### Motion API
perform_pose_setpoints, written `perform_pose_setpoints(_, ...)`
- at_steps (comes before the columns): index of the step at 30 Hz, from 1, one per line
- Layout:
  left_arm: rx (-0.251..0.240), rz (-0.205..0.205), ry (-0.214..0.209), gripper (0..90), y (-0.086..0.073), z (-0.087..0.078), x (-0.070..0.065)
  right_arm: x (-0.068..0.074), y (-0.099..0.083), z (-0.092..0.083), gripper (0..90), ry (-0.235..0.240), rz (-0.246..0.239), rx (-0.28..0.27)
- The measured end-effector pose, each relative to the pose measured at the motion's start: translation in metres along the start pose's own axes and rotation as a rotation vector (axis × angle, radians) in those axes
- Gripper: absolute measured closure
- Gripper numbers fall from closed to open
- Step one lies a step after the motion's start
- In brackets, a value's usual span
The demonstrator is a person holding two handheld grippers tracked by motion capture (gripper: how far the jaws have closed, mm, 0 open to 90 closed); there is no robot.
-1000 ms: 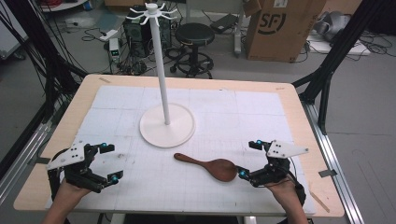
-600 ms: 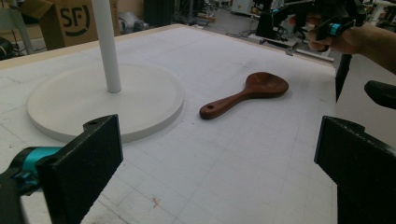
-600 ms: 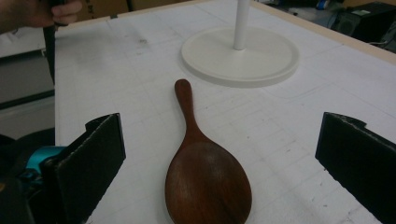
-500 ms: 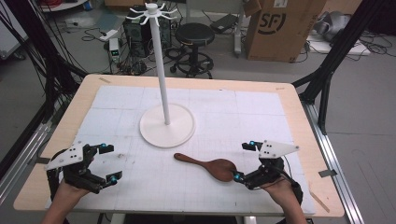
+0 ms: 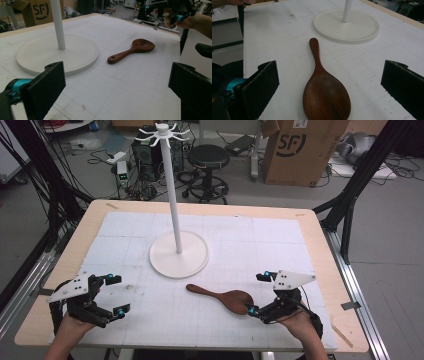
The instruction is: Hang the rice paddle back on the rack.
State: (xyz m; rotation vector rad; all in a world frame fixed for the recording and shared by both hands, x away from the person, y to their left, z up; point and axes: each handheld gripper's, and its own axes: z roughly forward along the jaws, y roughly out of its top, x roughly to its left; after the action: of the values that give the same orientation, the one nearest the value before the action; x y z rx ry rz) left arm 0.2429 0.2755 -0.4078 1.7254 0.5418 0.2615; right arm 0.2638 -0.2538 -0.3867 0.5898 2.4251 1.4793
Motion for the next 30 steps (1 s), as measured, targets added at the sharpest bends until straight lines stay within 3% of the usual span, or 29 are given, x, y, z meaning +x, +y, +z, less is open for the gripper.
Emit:
perform_pose_setpoints(13,0.028,0.019,0.01,1.7,0.0,0.001,-0.007,-0.006,0.01,0.002,0.2,0.028,-0.023,0.088)
perform_pose_setpoints(21,0.023,0.019,0.015,1.7,0.0,-0.001,-0.007,-0.011,0.027,0.003,0.2,0.048,-0.072,0.175)
perform_pose_setpoints(30,0.029,0.021,0.009,1.7,0.0,0.002,-0.007,-0.013,0.034,0.01,0.2,0.076,-0.068,0.226)
